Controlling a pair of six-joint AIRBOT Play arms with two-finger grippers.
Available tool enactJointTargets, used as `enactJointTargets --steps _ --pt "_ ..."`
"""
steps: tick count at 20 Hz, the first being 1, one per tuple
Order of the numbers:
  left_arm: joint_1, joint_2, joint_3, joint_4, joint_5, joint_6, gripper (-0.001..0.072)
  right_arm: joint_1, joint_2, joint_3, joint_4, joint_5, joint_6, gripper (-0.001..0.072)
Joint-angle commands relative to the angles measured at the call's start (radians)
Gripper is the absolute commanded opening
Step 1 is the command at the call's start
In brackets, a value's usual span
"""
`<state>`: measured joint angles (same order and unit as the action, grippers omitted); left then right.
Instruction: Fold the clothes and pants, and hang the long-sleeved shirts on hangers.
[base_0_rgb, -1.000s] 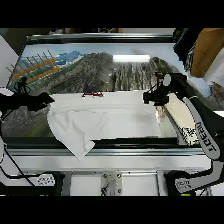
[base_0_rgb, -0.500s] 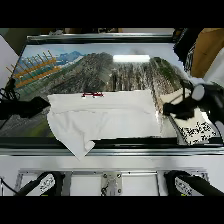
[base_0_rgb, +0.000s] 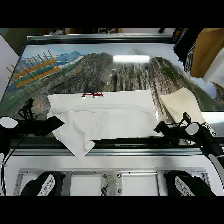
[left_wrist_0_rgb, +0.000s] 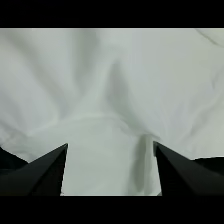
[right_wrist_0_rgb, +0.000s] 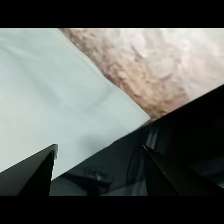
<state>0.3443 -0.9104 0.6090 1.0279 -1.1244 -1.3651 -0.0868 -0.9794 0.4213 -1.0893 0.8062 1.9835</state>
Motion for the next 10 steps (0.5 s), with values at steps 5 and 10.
enactJointTargets --steps 5,10 --pt "-0.01 0.033 -0.027 0.0 0.0 -0.013 0.0567 0.103 -0.09 -0.034 0.065 -0.196 0.003 0.056" --pt "0.017 0.034 -0.026 0.109 -0.039 -0.104 0.0567 0.108 -0.081 -0.032 0.064 -0.222 -0.027 0.001"
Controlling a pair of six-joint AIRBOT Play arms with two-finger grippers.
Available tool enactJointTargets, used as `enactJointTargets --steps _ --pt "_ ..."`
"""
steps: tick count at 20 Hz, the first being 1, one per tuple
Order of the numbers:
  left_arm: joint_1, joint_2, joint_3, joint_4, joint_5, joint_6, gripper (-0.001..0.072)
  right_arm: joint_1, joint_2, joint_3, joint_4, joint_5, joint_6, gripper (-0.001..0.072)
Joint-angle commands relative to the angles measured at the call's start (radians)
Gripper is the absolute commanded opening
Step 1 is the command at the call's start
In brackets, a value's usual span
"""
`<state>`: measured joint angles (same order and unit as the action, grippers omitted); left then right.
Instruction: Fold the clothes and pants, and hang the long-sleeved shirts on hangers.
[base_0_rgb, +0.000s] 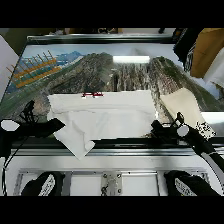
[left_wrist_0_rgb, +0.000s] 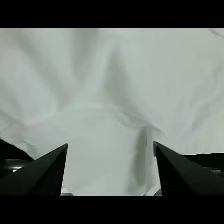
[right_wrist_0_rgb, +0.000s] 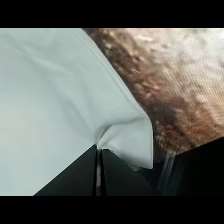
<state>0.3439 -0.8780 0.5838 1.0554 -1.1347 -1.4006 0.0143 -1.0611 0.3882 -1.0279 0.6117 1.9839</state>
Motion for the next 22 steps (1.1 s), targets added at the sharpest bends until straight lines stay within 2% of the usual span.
enactJointTargets --steps 1,3,7,9,15,19,22 --pt "0.034 0.001 -0.002 0.144 -0.051 -0.114 0.0567 0.007 0.004 0.001 0.003 -0.028 -0.037 0.001" --pt "0.069 0.001 -0.033 0.217 -0.074 -0.178 0.0567 0.007 0.008 0.001 0.003 -0.028 -0.049 0.001" --pt "0.092 0.0 -0.153 0.119 -0.014 -0.185 0.0567 0.007 0.008 0.001 0.003 -0.029 -0.051 0.001" --pt "0.052 0.0 -0.202 0.121 0.021 -0.187 0.0567 0.007 0.008 0.001 0.003 -0.028 -0.051 0.001" --pt "-0.148 0.0 -0.267 0.117 0.117 -0.299 0.0568 0.007 0.008 0.001 0.004 -0.029 -0.05 0.0011" --pt "-0.293 0.0 -0.267 0.068 0.193 -0.332 0.0567 0.007 0.008 0.001 0.004 -0.028 -0.05 0.001" --pt "-0.348 0.0 -0.267 0.071 0.209 -0.354 0.0567 0.007 0.008 0.001 0.004 -0.028 -0.05 0.0011"
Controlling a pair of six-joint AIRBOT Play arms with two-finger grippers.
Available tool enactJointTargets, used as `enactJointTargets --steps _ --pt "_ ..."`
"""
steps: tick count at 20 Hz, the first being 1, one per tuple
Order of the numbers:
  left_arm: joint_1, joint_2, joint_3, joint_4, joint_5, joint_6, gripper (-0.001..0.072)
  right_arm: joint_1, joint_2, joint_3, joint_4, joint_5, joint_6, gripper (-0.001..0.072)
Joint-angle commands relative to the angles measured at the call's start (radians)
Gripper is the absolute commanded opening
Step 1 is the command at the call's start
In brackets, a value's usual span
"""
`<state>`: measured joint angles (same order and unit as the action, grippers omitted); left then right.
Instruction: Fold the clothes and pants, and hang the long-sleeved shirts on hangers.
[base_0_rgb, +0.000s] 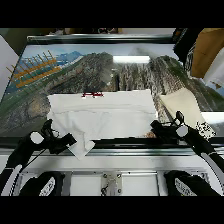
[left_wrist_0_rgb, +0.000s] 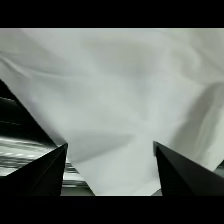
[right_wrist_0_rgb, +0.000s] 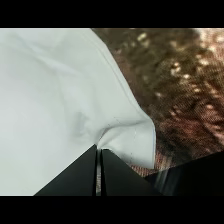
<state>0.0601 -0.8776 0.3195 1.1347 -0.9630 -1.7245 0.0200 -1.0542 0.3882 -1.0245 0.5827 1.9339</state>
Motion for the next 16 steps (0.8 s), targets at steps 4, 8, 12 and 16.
enactJointTargets --steps 4,8,12,16 --pt "-0.079 0.0 -0.002 0.0 0.036 -0.03 0.0566 0.001 0.001 0.001 0.0 0.001 0.0 0.0011" --pt "0.02 0.001 0.063 0.087 -0.044 -0.027 0.0568 0.001 0.001 0.001 0.0 0.001 0.0 0.001" --pt "0.206 0.0 0.063 0.148 -0.112 -0.023 0.0568 0.001 0.001 0.001 -0.003 0.0 -0.001 0.001" --pt "0.221 0.0 -0.035 -0.051 0.013 0.059 0.0568 0.001 0.001 0.001 -0.002 0.001 0.0 0.001"
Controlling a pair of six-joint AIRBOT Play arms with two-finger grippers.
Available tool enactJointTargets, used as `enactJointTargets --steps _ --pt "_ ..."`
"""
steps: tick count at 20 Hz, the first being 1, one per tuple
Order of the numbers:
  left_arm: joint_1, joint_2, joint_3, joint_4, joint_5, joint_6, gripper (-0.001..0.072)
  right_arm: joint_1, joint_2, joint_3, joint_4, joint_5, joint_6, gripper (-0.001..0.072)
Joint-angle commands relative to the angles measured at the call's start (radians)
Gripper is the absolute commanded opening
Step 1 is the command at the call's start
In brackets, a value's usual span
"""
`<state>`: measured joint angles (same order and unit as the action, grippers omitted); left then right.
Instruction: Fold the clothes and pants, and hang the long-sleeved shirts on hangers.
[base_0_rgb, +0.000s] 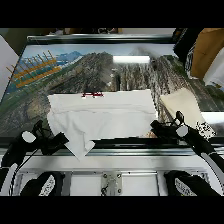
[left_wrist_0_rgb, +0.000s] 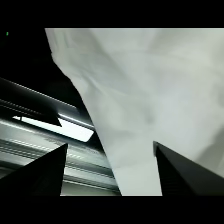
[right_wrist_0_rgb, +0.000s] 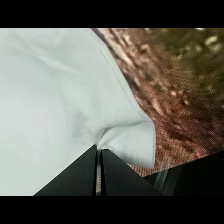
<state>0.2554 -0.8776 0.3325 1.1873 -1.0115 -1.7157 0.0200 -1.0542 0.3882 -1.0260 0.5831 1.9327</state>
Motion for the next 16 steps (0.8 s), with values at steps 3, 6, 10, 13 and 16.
enactJointTargets --steps 3,6,10,13,16 --pt "-0.056 0.0 -0.062 -0.119 0.097 0.043 0.0568 0.0 0.001 0.001 -0.001 0.0 0.0 0.001" --pt "-0.175 0.0 -0.062 -0.115 0.122 0.031 0.0567 0.0 0.001 0.001 -0.001 0.0 0.001 0.001" --pt "-0.219 0.0 -0.06 -0.108 0.112 0.025 0.01 0.0 0.001 0.004 -0.001 0.007 -0.026 0.001" --pt "-0.151 0.001 0.015 -0.02 -0.031 0.081 0.0015 -0.006 0.016 0.047 -0.028 0.111 -0.096 0.0009" --pt "-0.027 0.035 0.142 0.06 -0.193 0.18 0.0014 -0.019 0.041 0.133 -0.188 0.309 -0.098 0.0009"
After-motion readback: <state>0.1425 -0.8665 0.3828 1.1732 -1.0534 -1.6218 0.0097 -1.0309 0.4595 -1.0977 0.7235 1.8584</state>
